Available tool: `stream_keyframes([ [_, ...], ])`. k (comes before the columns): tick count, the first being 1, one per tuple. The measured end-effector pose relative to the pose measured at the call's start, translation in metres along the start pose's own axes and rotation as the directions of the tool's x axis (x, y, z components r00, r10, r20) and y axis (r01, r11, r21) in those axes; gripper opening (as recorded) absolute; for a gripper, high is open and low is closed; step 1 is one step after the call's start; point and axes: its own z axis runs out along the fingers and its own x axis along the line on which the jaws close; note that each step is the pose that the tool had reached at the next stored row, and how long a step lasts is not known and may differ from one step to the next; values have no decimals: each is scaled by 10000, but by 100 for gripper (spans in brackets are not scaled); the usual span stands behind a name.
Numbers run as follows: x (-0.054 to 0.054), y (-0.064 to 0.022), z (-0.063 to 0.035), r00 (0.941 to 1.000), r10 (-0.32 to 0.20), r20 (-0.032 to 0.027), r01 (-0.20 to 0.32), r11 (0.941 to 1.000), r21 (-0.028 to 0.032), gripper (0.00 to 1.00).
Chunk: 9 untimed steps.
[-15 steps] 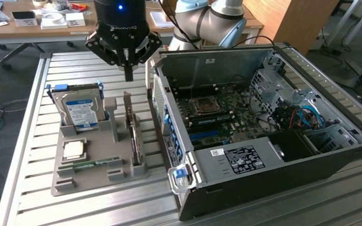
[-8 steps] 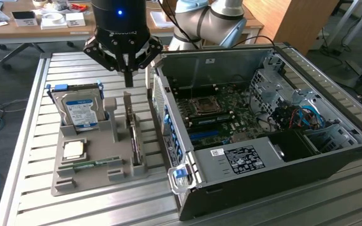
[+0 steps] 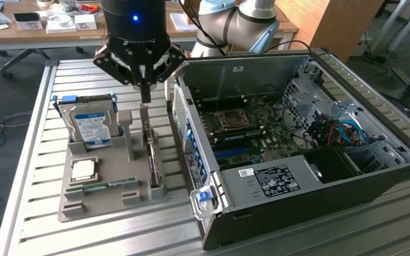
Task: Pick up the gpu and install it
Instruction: 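Reach for the gpu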
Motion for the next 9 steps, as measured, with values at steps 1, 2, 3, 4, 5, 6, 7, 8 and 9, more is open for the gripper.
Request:
stream_keyframes([
  [1, 0, 0, 0, 10000, 0, 1, 0, 10000, 0, 11],
  [2, -1, -1, 0, 10000, -1, 0, 1, 10000, 0, 11],
  [3, -1, -2, 0, 10000, -2, 0, 2, 10000, 0, 11],
  [4, -1, -2, 0, 10000, -2, 0, 2, 10000, 0, 11],
  [5, -1, -2, 0, 10000, -2, 0, 2, 10000, 1, 11],
  [6, -1, -2, 0, 10000, -2, 0, 2, 10000, 0, 11],
  [7, -1, -2, 0, 10000, -2, 0, 2, 10000, 0, 11],
  [8, -1, -2, 0, 10000, -2, 0, 2, 10000, 0, 11],
  [9, 0, -2, 0, 10000, -2, 0, 2, 10000, 0, 11],
])
